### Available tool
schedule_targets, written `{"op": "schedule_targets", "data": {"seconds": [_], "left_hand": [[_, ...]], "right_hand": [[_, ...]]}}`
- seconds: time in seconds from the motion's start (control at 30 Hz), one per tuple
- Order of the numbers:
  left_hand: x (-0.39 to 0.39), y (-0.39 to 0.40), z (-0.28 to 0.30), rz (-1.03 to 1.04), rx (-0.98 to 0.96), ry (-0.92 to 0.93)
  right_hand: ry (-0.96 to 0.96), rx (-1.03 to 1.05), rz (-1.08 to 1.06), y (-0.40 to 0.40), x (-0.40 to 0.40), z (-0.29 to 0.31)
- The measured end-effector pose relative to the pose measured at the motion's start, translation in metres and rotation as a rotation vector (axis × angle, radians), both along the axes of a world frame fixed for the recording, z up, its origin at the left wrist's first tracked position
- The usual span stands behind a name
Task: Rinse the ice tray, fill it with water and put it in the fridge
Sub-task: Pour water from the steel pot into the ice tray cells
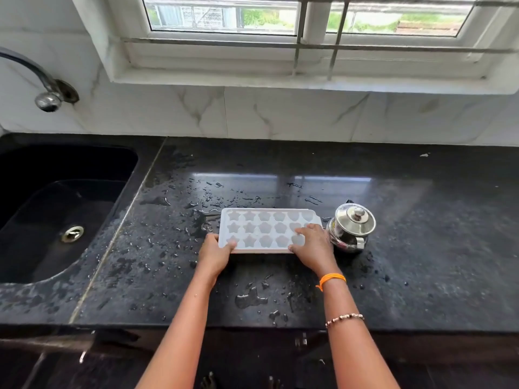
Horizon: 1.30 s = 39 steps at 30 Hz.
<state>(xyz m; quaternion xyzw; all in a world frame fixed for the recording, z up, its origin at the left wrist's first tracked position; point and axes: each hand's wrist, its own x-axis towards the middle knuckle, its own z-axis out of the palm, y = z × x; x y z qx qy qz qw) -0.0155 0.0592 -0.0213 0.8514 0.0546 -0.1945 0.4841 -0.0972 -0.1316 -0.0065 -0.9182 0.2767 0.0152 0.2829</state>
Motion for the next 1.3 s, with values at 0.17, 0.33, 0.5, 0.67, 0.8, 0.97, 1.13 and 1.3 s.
{"op": "schedule_targets", "data": {"seconds": [0.17,0.33,0.5,0.67,0.8,0.97,1.13,1.3], "left_hand": [[0.004,0.001,-0.005,-0.106,0.340,-0.256],[-0.006,-0.025,0.005,-0.306,0.323,-0.629],[-0.037,-0.059,0.003,-0.817,0.095,-0.671],[-0.062,-0.077,-0.018,-1.129,0.407,-0.684],[-0.062,-0.072,-0.030,-1.191,0.472,-0.736],[-0.059,-0.071,-0.032,-1.231,0.468,-0.727],[-0.058,-0.069,-0.033,-1.236,0.498,-0.763],[-0.056,-0.071,-0.030,-1.242,0.488,-0.726]], "right_hand": [[-0.091,0.070,-0.057,-0.003,0.002,0.004],[-0.514,0.055,-0.302,-0.007,0.004,0.021],[-0.733,-0.202,-0.615,-0.014,-0.011,0.018],[-0.853,-0.009,-0.890,-0.026,-0.028,0.009],[-0.796,0.254,-0.955,-0.027,-0.034,-0.003],[-0.812,0.426,-0.982,-0.027,-0.032,-0.003],[-0.921,0.531,-1.008,-0.022,-0.031,0.001],[-1.100,0.612,-1.002,-0.020,-0.030,0.002]]}}
